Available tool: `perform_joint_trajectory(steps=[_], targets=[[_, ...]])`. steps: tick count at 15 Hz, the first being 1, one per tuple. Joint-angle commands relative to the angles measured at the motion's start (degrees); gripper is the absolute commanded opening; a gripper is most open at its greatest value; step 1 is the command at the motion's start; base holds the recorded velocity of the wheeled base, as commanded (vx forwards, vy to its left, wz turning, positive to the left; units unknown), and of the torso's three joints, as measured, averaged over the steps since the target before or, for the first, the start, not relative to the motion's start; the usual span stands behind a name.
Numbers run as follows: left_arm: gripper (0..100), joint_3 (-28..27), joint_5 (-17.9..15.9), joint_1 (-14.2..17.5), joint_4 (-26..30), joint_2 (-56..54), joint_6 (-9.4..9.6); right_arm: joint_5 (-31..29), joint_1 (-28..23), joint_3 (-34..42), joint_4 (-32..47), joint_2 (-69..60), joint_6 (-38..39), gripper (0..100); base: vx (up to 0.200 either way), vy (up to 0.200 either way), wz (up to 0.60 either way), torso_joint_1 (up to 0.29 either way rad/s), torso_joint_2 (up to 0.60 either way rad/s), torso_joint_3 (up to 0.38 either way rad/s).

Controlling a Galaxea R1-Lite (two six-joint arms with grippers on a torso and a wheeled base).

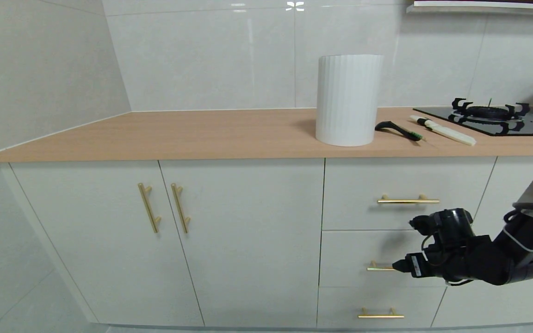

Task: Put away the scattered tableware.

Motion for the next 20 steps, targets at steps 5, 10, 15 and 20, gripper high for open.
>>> perform_joint_trajectory(steps=[5, 10, 15, 20], targets=[[100, 0.0, 0.0, 0.0, 0.0, 0.0, -0.07, -3.5, -0.1, -0.2, -14.2, 10.4, 1.5, 100, 0.000, 0.000, 0.00, 0.000, 0.00, 0.000], [100, 0.0, 0.0, 0.0, 0.0, 0.0, -0.07, -3.9, -0.1, -2.8, -15.8, 12.4, 1.4, 100, 0.000, 0.000, 0.00, 0.000, 0.00, 0.000], [100, 0.0, 0.0, 0.0, 0.0, 0.0, 0.02, -6.8, -0.4, -5.8, -15.6, 14.9, 1.4, 100, 0.000, 0.000, 0.00, 0.000, 0.00, 0.000], [100, 0.0, 0.0, 0.0, 0.0, 0.0, 0.02, -6.8, -0.4, -6.0, -12.5, 15.3, 0.9, 100, 0.000, 0.000, 0.00, 0.000, 0.00, 0.000]])
